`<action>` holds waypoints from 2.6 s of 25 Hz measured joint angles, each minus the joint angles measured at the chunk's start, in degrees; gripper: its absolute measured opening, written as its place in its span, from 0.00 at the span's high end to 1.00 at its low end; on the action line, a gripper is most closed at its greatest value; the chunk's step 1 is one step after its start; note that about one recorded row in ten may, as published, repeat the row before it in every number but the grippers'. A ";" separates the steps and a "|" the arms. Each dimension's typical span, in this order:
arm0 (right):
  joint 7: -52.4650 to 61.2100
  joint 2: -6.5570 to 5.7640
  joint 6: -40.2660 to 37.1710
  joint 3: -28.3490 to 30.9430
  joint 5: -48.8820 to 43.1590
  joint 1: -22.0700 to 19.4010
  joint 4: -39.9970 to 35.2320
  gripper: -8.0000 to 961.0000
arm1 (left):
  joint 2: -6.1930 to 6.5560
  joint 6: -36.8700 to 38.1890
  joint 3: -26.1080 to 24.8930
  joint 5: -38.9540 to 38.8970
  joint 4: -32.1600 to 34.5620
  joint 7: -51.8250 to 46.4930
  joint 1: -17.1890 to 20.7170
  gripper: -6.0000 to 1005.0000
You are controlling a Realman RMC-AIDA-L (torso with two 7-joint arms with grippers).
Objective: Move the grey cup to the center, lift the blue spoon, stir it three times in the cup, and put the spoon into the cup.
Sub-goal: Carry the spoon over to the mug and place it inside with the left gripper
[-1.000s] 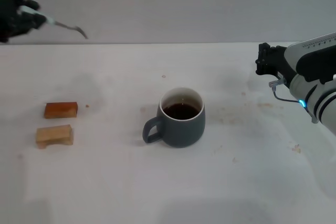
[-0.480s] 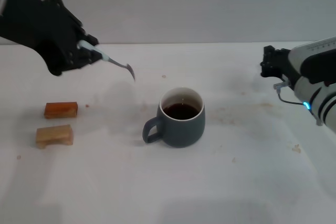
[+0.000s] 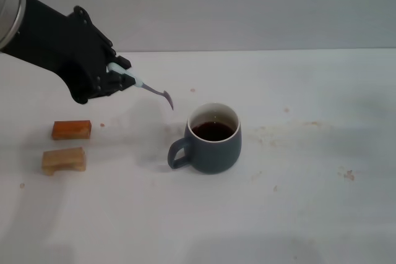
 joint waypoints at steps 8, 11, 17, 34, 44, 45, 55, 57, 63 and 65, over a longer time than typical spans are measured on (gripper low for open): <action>-3.24 0.26 2.07 5.61 -0.01 -10.66 12.75 0.98 | -0.25 2.64 4.25 -4.42 3.43 -2.08 0.06 0.82; -4.15 0.37 2.68 5.58 -0.01 -13.12 15.58 0.98 | -0.36 5.10 6.86 -4.46 5.45 -2.51 -0.21 0.82; -6.13 0.69 3.27 3.12 -0.10 -16.31 18.54 0.98 | -0.53 10.92 9.36 -4.24 8.43 -3.20 -1.52 0.82; -6.26 0.70 2.07 1.12 -0.15 -25.01 27.62 0.98 | -0.40 21.15 15.14 -4.52 16.66 -2.92 -1.26 0.82; -6.30 0.91 0.93 -2.40 -0.15 -31.94 34.44 0.98 | -0.18 23.30 13.91 -6.09 20.52 1.75 0.63 0.82; -6.30 0.91 0.73 -2.89 -0.15 -32.54 35.08 0.98 | -0.17 23.22 13.73 -6.10 20.66 2.08 0.72 0.82; -7.38 0.91 -4.02 -9.84 -0.19 -38.34 39.66 0.98 | -0.12 23.07 12.57 -6.11 22.17 7.20 2.20 0.82; -7.84 0.91 -5.93 -12.47 -0.16 -40.01 40.75 0.98 | -0.11 23.43 11.35 -6.13 23.70 9.41 2.14 0.82; -7.86 0.91 -6.27 -14.82 -0.15 -42.18 43.04 0.98 | -0.08 23.74 8.76 -5.89 28.23 13.00 0.89 0.82; -8.29 0.91 -6.55 -15.62 -0.13 -42.91 43.92 0.98 | -0.04 23.93 7.05 -5.88 30.14 15.07 0.83 0.82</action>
